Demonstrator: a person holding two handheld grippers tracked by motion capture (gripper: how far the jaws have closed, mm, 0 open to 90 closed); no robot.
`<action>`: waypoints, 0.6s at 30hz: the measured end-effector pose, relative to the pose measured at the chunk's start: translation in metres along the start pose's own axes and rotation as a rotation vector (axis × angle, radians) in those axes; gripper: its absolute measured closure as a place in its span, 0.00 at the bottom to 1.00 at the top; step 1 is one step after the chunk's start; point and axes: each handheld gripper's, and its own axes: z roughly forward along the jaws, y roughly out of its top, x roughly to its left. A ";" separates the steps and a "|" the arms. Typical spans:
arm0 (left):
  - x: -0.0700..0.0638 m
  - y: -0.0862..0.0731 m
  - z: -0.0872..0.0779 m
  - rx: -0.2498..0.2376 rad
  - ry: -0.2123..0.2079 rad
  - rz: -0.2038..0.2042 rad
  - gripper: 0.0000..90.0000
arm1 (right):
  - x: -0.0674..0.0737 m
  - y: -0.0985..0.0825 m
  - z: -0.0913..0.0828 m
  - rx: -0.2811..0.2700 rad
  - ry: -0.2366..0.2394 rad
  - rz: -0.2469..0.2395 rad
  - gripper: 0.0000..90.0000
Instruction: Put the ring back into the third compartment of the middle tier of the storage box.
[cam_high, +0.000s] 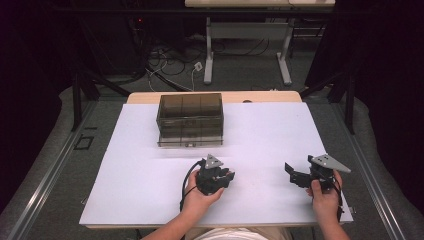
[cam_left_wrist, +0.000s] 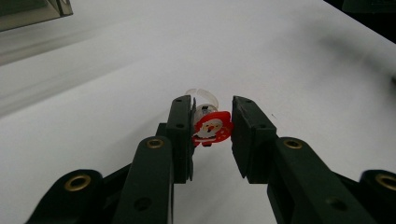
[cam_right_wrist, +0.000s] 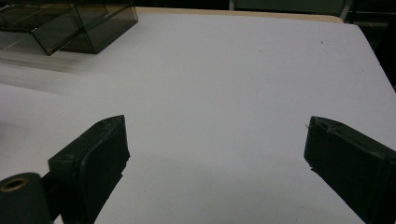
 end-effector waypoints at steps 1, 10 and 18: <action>0.001 0.000 0.000 0.003 0.000 0.003 0.77 | 0.000 0.000 0.000 -0.001 0.000 0.000 0.07; 0.006 0.003 -0.004 -0.017 0.014 -0.002 0.77 | 0.000 0.000 0.000 0.003 -0.001 0.003 0.07; 0.011 0.005 -0.007 -0.035 0.025 -0.011 0.77 | 0.000 0.000 0.000 0.000 -0.001 -0.001 0.07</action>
